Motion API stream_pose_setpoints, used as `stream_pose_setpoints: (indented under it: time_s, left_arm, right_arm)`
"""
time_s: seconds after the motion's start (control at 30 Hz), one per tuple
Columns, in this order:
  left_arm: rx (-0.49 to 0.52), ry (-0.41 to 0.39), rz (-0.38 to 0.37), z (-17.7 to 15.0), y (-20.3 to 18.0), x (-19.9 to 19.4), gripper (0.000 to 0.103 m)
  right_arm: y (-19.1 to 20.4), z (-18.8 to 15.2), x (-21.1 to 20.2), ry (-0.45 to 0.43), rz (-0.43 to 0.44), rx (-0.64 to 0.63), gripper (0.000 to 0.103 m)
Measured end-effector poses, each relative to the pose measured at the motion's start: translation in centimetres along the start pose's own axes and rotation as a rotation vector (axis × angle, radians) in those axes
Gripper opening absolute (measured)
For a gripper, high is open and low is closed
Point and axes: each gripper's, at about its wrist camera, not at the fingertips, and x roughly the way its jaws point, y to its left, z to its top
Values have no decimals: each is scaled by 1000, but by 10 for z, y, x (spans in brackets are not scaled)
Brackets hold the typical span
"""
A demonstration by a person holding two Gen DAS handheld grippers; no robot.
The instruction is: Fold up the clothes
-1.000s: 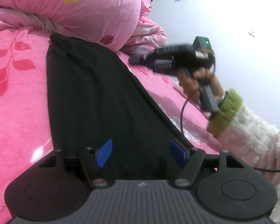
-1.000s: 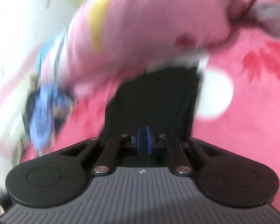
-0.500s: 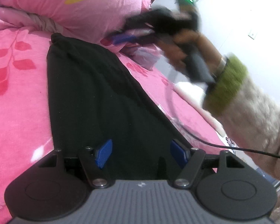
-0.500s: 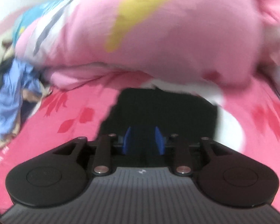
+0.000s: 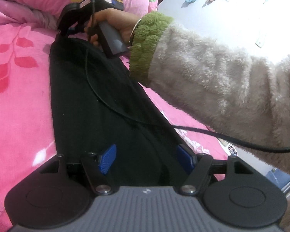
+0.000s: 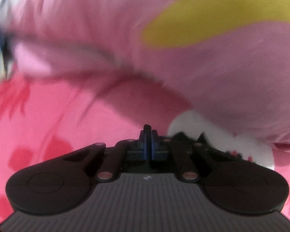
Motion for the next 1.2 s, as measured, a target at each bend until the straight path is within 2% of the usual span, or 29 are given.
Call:
stream_pose_setpoints:
  time_s: [0.17, 0.27, 0.33, 0.43, 0.57, 0.7, 0.77, 0.87, 0.93, 1.0, 1.03, 1.1, 1.2]
  left_arm:
    - [8, 0, 4, -1, -2, 0, 70]
    - [7, 1, 2, -4, -3, -3, 70]
    - [6, 1, 0, -4, -4, -4, 70]
    - [5, 0, -1, -4, -4, -5, 70]
    - [7, 0, 1, -5, -4, -5, 70]
    - [8, 1, 2, -7, -5, -7, 71]
    - [6, 1, 1, -8, -5, -8, 71]
    - [5, 0, -1, -8, -7, -9, 71]
    - [3, -1, -3, -9, -7, -10, 71]
    - [2, -1, -4, -9, -7, -11, 71]
    - [2, -2, -4, -9, -7, -12, 71]
    - [2, -2, -5, -11, -9, -13, 71]
    - [3, -2, -3, -10, -8, -11, 71]
  right_arm:
    - [-23, 1, 12, -59, 86, 150, 3]
    - [-36, 1, 21, -73, 185, 249, 10]
    - [-47, 3, 13, -112, 208, 322, 28]
    - [-62, 5, -18, -176, 249, 364, 28]
    - [-58, 0, -47, -92, 215, 232, 28]
    - [-38, -13, -40, 53, 223, 93, 19]
    - [-25, -16, -26, 91, 204, 41, 18]
    - [-23, -16, -6, 95, 61, -18, 9]
    - [-37, -12, 0, 54, 7, 48, 6]
    - [-51, -6, -5, -12, 5, 125, 6]
    - [-50, -5, -11, -30, 3, 123, 8]
    - [-44, -2, -23, -59, 10, 92, 9]
    - [-23, -4, -40, -49, 92, -3, 9]
